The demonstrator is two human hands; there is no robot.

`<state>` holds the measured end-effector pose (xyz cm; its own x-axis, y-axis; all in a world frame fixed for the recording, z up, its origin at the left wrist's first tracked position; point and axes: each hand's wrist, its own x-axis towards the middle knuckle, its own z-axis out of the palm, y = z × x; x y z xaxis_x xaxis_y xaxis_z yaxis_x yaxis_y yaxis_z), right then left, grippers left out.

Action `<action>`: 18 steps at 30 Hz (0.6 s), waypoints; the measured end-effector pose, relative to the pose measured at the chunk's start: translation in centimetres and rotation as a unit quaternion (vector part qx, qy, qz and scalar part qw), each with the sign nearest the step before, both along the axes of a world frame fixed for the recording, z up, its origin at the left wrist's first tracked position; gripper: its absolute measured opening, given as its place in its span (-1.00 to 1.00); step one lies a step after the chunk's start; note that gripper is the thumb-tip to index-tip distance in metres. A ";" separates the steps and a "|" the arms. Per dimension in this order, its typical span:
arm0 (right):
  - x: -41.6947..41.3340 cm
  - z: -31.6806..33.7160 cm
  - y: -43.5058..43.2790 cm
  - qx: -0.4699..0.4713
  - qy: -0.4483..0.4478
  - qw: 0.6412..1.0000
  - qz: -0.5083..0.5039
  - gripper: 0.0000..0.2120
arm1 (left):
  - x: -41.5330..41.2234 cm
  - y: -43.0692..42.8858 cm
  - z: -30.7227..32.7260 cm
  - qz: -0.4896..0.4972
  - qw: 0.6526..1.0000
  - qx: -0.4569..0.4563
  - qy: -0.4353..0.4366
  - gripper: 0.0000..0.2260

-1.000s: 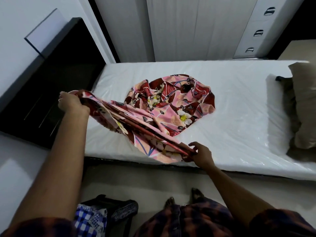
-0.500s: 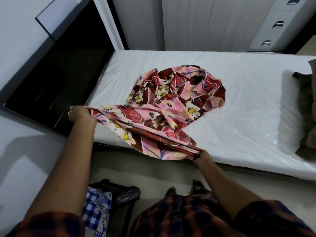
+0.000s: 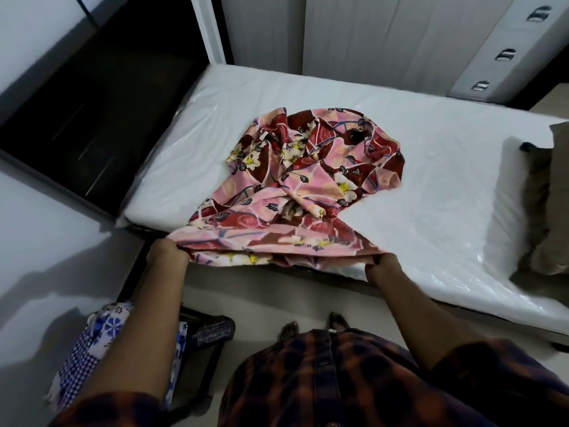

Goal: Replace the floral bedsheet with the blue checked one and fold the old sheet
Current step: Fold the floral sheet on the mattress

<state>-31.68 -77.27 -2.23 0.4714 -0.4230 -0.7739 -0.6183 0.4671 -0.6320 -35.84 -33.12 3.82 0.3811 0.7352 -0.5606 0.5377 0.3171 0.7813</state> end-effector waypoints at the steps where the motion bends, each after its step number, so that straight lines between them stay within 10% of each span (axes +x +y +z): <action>1: -1.0 -0.6 -0.7 -0.017 0.056 0.998 0.019 -0.83 | -1.0 -0.3 -0.7 0.035 0.999 -0.027 0.006 -0.75; 7: -5.6 -2.1 -4.6 -0.044 0.218 0.956 0.190 -0.91 | -8.8 0.3 -5.6 -0.021 0.979 0.026 0.202 -0.58; 12: -7.9 -1.3 -4.5 -0.137 0.081 0.925 0.346 -0.65 | -14.1 -0.1 -10.0 -0.043 0.956 0.058 0.284 -0.46; 15: -7.9 -1.7 -5.0 -0.189 0.016 0.855 0.483 -0.49 | -14.0 2.1 -13.3 -0.091 0.939 0.113 0.311 -0.31; 18: -7.1 -2.1 -5.4 -0.197 0.074 0.722 0.659 -0.77 | -13.1 1.7 -10.8 -0.003 0.967 0.066 0.246 -0.41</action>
